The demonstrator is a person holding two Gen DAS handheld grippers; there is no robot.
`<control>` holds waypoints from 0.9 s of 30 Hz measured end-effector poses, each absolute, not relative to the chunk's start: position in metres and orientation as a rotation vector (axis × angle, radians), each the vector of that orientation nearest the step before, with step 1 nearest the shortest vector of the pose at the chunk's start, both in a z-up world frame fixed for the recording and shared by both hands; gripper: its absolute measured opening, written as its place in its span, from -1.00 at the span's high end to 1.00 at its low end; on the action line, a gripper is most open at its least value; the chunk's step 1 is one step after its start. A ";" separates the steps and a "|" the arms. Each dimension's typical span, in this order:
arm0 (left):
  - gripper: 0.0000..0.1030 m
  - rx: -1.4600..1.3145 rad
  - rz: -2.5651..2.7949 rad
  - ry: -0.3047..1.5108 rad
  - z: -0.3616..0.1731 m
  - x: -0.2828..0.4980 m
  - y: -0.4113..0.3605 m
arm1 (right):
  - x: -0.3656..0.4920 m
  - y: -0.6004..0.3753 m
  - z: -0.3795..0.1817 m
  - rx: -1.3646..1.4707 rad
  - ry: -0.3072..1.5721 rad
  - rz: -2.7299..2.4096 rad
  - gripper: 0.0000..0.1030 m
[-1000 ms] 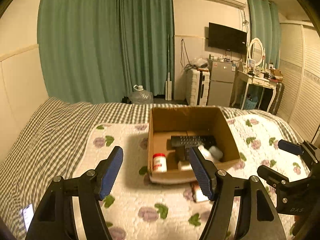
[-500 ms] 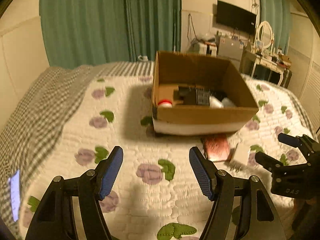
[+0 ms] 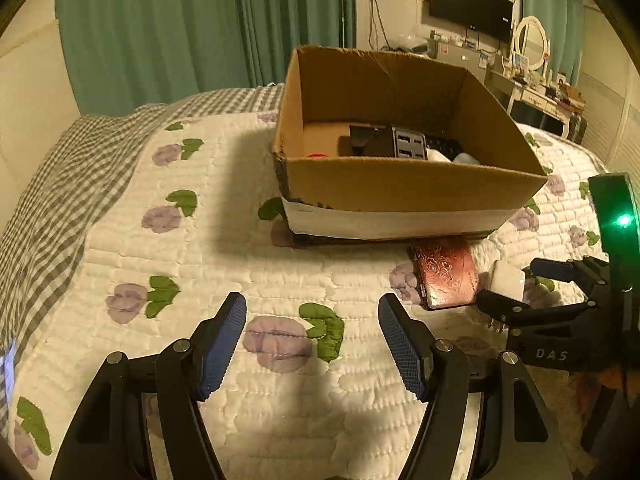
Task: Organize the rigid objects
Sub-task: 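Grasp the small white plug adapter with the right tool, then grasp the pink patterned phone case with the left tool while the right tool holds the adapter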
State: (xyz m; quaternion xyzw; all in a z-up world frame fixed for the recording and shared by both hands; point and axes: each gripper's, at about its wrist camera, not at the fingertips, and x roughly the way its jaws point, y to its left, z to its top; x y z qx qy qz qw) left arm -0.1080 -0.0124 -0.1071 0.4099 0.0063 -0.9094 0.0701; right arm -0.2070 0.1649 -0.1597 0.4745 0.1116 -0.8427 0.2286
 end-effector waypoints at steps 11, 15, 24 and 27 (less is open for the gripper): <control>-0.39 1.313 -2.795 -0.083 -0.111 -0.129 0.032 | -0.200 0.203 -0.114 1.216 0.306 -2.416 -0.25; -0.39 1.395 -2.812 -0.064 -0.123 -0.148 0.056 | -0.213 0.228 -0.101 1.192 0.281 -2.478 -0.25; -0.49 1.623 -2.748 -0.035 -0.171 -0.189 0.086 | -0.215 0.252 -0.094 1.198 0.109 -2.504 -0.25; -0.55 1.611 -2.722 -0.065 -0.174 -0.197 0.089 | -0.218 0.254 -0.094 1.206 0.091 -2.511 -0.25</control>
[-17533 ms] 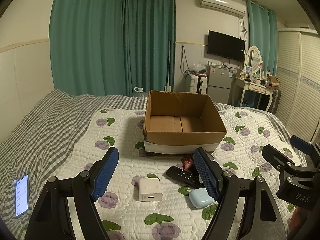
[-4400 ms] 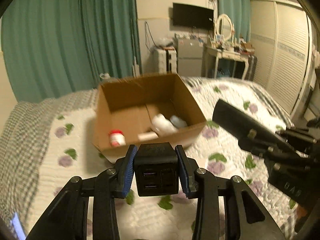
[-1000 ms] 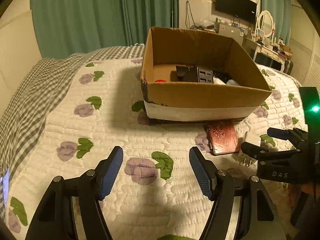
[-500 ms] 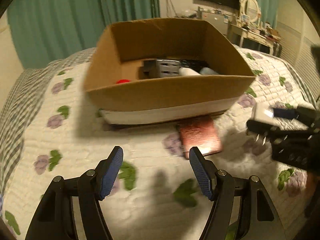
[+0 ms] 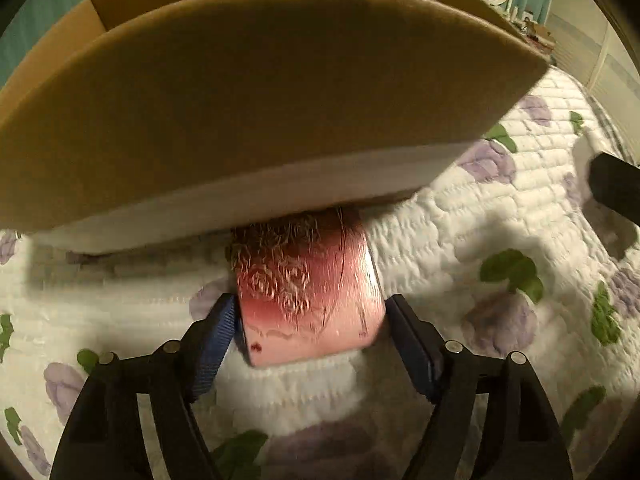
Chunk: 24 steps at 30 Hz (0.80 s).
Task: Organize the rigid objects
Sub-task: 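Grasp the pink patterned phone case with the left tool while the right tool holds the adapter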
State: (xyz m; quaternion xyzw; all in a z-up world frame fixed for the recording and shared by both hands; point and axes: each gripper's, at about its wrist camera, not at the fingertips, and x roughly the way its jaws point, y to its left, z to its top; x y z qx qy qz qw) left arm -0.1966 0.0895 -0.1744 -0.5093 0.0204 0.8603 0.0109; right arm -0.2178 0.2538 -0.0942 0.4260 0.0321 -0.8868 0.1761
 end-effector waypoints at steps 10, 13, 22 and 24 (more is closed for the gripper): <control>-0.40 -1.541 2.710 0.084 -0.168 -0.189 0.089 | -0.216 0.253 -0.099 1.211 0.115 -2.522 -0.25; -0.38 -1.520 2.696 0.077 -0.163 -0.178 0.088 | -0.212 0.253 -0.098 1.199 0.118 -2.528 -0.25; 0.55 -1.402 2.741 0.039 -0.131 -0.130 0.074 | -0.191 0.250 -0.079 1.143 0.121 -2.576 -0.25; 0.60 -1.379 2.710 -0.014 -0.122 -0.123 0.068 | -0.186 0.249 -0.071 1.127 0.122 -2.583 -0.25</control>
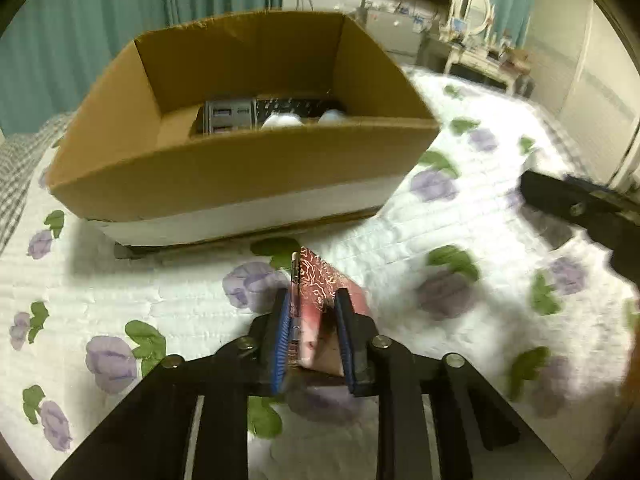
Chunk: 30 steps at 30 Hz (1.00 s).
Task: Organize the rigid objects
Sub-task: 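Grasp the pink patterned phone case with the left tool while the right tool holds the adapter, then lower the phone case and plug adapter into the box and open both tools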
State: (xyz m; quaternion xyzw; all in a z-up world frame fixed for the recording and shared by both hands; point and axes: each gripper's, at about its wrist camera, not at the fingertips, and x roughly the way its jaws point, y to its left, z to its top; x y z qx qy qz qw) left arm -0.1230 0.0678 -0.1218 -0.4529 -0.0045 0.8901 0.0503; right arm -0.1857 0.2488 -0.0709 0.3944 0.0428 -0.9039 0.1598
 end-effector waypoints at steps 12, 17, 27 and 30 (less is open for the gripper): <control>0.81 -1.220 2.712 0.011 -0.074 -0.103 0.068 | -0.159 0.232 -0.047 1.077 0.171 -2.591 -0.25; 0.81 -1.055 2.797 0.044 -0.025 -0.097 0.062 | -0.154 0.226 -0.025 1.014 0.185 -2.599 -0.25; 0.81 -0.910 2.956 0.092 0.038 -0.135 0.022 | -0.183 0.194 0.015 0.846 0.189 -2.562 -0.25; 0.81 -0.938 2.974 0.089 0.033 -0.163 0.013 | -0.205 0.182 0.016 0.823 0.177 -2.545 -0.25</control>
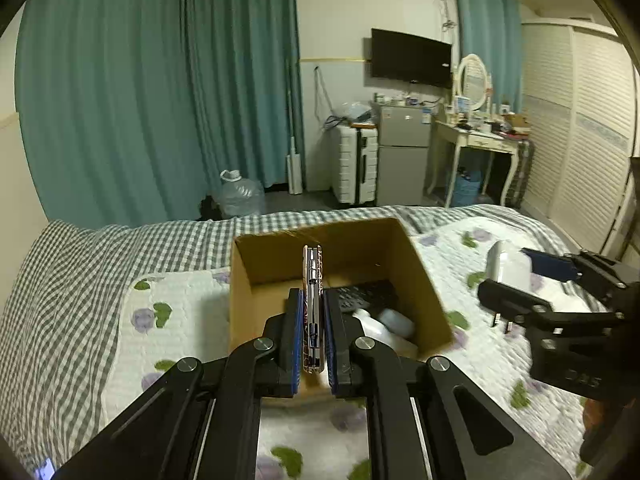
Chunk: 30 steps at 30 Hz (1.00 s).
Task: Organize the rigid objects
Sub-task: 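Lower the phone case and plug adapter into the box and open both tools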
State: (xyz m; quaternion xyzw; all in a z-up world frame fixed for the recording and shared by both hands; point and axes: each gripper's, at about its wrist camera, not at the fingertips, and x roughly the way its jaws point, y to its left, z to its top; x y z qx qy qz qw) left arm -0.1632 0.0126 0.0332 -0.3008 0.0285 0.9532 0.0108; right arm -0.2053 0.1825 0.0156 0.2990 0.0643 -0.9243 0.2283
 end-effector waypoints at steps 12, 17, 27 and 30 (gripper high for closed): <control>0.81 -1.144 2.939 0.148 -0.040 -0.258 0.002 | -0.263 0.158 -0.031 0.897 0.186 -2.480 -0.25; 0.75 -1.173 2.909 0.095 -0.056 -0.262 -0.007 | -0.271 0.158 -0.042 0.933 0.197 -2.476 -0.25; -0.29 -1.018 3.022 0.179 -0.030 -0.236 -0.011 | -0.276 0.131 -0.026 0.850 0.241 -2.462 -0.25; -0.29 -1.001 3.051 0.153 -0.025 -0.232 -0.022 | -0.292 0.120 -0.028 0.855 0.225 -2.460 -0.25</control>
